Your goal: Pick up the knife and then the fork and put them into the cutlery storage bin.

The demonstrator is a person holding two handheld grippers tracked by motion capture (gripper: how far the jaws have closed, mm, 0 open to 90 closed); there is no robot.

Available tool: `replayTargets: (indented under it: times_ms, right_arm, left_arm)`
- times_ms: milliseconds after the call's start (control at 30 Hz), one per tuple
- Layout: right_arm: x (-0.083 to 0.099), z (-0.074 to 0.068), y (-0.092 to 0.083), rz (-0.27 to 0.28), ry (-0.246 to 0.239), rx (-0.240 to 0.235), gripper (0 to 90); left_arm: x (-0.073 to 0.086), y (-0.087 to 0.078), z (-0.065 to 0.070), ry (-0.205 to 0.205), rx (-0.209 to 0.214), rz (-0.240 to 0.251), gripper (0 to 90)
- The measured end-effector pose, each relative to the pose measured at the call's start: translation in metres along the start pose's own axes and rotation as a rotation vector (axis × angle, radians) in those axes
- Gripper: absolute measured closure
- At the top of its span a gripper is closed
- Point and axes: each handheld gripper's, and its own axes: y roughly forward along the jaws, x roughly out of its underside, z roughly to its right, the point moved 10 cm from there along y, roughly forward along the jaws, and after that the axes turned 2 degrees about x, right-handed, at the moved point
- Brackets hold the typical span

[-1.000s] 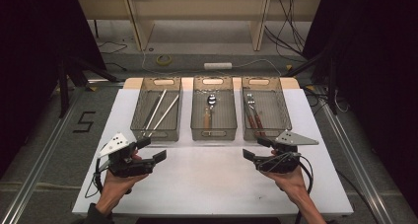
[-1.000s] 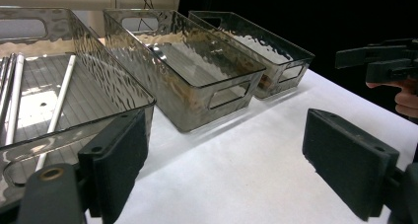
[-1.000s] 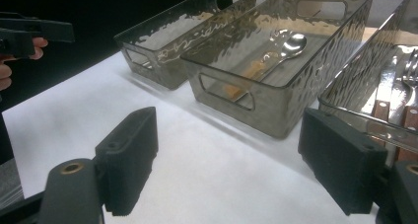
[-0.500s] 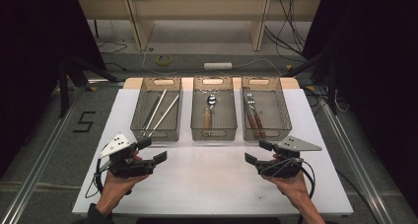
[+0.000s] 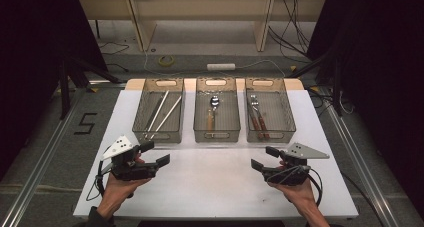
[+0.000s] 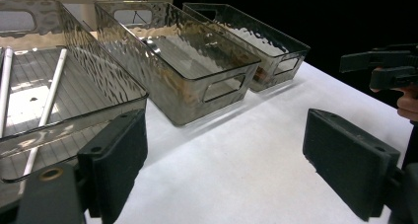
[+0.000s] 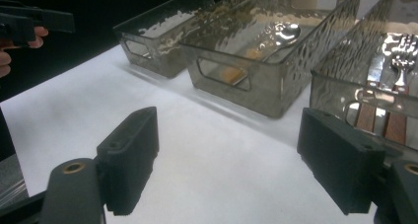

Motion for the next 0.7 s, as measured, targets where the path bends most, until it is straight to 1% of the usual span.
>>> replayTargets:
  times_ms: [100, 233, 333, 400, 700]
  right_arm:
    - [0.0040, -0.0004, -0.0019, -0.009, -0.009, 0.008, 24.7]
    - [0.0072, 0.0005, -0.0034, -0.013, -0.001, 0.012, 24.7]
    - [0.0096, 0.0014, -0.0022, -0.023, -0.009, 0.016, 24.7]
    - [0.0098, 0.0020, -0.0019, -0.027, -0.003, 0.016, 24.7]
    - [0.0080, 0.0018, -0.0023, -0.017, -0.014, 0.019, 24.6]
  left_arm:
    - [0.0003, -0.0001, 0.0005, -0.003, 0.002, -0.001, 16.8]
    - [0.0003, -0.0004, 0.0006, -0.003, 0.003, 0.000, 16.8]
    - [0.0003, 0.0000, 0.0008, 0.000, 0.004, -0.002, 16.8]
    - [0.0008, 0.0004, 0.0011, 0.004, 0.006, -0.007, 16.8]
    - [0.0006, 0.0008, 0.0010, 0.004, 0.006, -0.006, 16.8]
